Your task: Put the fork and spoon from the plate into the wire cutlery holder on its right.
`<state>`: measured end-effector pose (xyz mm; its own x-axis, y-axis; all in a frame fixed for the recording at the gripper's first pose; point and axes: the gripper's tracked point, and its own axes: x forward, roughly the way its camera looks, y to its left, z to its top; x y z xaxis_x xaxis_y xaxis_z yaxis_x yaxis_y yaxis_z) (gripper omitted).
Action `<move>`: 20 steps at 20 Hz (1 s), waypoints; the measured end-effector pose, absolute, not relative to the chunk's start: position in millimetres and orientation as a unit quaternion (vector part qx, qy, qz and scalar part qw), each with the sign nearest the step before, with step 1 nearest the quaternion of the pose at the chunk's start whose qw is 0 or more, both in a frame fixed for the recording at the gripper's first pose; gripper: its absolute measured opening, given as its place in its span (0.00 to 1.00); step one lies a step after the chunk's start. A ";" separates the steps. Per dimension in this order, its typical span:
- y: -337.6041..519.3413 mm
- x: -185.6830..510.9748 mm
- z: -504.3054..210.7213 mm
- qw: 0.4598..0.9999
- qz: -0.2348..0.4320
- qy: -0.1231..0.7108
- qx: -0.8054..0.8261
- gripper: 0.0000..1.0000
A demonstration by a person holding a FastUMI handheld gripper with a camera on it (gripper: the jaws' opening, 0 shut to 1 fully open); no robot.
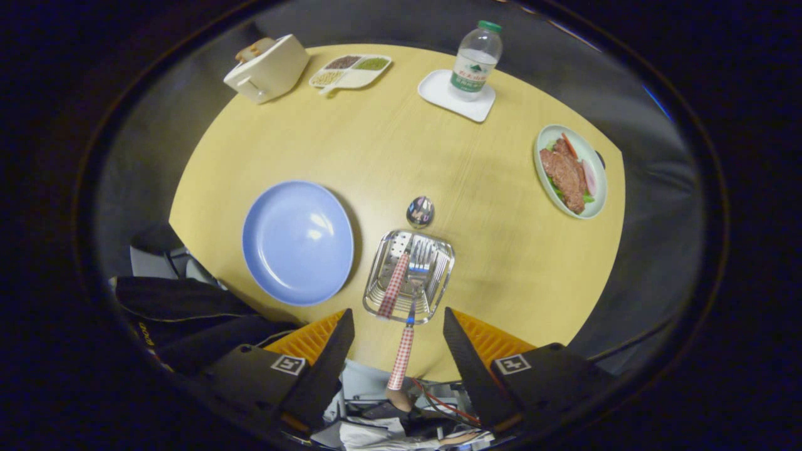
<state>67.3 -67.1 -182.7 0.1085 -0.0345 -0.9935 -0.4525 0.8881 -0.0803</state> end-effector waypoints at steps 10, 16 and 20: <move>-30.6 94.1 -117.1 0.886 0.137 0.441 -0.039 0.97; -24.2 106.2 -39.2 0.963 0.106 0.244 0.042 0.97; -47.6 101.6 6.3 0.989 0.073 0.123 0.037 0.97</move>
